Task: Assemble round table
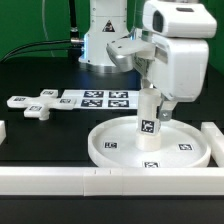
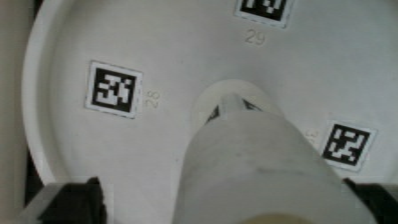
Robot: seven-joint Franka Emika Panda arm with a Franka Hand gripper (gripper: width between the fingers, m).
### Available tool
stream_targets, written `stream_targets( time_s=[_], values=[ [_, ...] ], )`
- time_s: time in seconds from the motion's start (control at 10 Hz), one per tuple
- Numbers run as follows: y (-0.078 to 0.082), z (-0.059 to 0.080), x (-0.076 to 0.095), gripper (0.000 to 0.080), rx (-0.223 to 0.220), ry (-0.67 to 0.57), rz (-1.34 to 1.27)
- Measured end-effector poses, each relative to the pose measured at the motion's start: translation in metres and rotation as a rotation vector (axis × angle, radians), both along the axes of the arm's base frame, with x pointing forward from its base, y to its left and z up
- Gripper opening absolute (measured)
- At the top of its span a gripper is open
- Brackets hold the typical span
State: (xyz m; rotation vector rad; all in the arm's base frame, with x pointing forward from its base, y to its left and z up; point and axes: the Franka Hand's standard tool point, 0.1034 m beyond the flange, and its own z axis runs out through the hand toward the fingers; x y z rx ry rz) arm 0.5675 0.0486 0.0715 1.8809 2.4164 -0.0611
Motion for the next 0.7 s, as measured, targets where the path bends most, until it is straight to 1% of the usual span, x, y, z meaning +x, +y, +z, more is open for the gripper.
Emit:
stream_targets(
  time_s=[0.2, 0.5, 0.7],
  values=[
    [0.0, -0.001, 0.0, 0.0649, -0.025, 0.011, 0.152],
    [-0.008, -0.002, 0.0, 0.0649, -0.054, 0.028, 0.337],
    [-0.01, -0.003, -0.001, 0.0649, -0.058, 0.029, 0.335]
  ],
)
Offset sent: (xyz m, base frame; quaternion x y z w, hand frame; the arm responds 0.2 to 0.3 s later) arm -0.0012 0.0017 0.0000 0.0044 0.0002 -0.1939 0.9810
